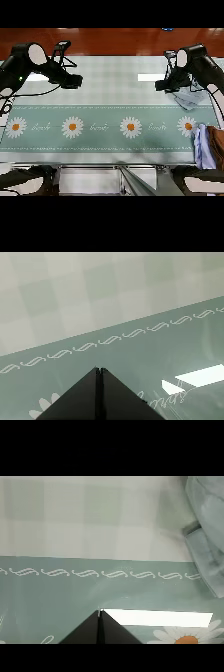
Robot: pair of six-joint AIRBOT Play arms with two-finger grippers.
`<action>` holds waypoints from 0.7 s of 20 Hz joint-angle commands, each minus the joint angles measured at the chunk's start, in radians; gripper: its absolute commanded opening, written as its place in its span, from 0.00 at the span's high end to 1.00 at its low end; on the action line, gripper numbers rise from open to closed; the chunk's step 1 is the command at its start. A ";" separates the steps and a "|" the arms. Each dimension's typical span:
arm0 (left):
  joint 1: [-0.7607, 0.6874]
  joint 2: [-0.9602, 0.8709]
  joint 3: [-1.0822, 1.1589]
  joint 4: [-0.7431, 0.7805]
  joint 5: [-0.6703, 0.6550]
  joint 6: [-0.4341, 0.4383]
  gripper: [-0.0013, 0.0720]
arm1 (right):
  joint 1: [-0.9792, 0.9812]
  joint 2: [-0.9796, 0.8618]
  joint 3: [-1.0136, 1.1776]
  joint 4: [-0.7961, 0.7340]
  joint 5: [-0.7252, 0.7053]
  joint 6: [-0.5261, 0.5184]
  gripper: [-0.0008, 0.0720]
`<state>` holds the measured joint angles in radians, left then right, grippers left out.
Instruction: Fold the shirts.
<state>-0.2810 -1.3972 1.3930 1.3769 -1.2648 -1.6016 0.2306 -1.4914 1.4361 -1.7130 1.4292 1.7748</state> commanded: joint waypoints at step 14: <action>0.000 -0.002 0.000 0.000 0.051 0.000 0.96 | 0.001 0.000 0.001 0.000 -0.002 0.001 0.96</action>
<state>-0.2810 -1.3975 1.3930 1.3769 -1.2610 -1.6016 0.2306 -1.4914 1.4361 -1.7126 1.4292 1.7748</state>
